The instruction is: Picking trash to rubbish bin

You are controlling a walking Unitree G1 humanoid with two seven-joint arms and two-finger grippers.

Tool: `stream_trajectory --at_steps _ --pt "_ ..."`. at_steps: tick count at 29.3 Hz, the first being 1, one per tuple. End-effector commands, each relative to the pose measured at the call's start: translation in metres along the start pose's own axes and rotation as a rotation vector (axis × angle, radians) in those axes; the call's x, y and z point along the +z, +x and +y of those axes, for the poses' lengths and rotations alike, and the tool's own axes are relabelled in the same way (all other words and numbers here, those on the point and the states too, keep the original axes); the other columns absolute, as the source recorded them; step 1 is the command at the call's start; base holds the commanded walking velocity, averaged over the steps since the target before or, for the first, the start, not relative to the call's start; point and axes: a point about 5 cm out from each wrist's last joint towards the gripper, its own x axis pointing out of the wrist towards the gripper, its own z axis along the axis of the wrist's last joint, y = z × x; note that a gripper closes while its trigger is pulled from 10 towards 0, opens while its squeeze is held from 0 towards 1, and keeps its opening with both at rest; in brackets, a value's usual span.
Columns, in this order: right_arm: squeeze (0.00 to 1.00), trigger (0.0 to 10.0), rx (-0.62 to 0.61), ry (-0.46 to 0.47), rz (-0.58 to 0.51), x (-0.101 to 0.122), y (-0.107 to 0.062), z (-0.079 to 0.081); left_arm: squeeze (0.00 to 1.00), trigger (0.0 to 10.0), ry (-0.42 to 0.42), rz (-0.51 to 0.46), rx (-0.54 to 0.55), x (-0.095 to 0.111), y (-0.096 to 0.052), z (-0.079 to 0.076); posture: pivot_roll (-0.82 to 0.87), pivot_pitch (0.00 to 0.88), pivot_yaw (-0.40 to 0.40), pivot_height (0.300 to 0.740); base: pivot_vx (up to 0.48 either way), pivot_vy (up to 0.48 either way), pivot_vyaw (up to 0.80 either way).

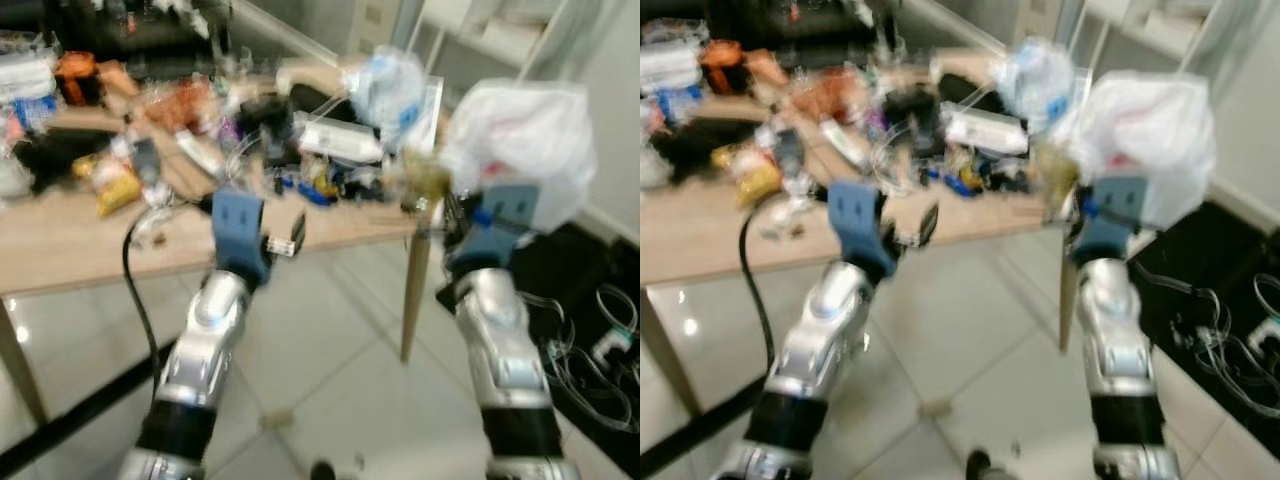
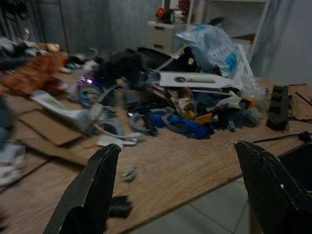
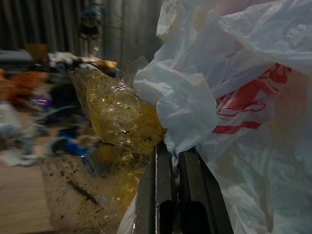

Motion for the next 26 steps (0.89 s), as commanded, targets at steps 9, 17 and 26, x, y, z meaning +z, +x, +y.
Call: stream_trajectory --at_steps 9,17,26 --pt "0.0 10.0 -0.023 0.008 -0.002 0.0015 -0.0019 -0.0058 0.0 10.0 0.053 0.041 -0.055 -0.0035 -0.0006 -0.0055 -0.03 0.124 -0.028 0.74 0.0 -0.107 0.0" --pt "0.0 10.0 -0.023 0.011 0.003 0.0008 -0.0027 -0.0054 0.0 10.0 0.025 0.055 -0.044 -0.0064 -0.0002 -0.0057 -0.03 0.124 -0.028 0.74 0.0 -0.18 0.0" --pt "0.0 10.0 -0.02 0.029 0.015 -0.0016 -0.0045 -0.0019 0.0 10.0 0.055 0.049 -0.046 -0.0068 -0.0012 -0.0057 -0.03 0.124 -0.028 0.74 0.0 0.0 0.0"
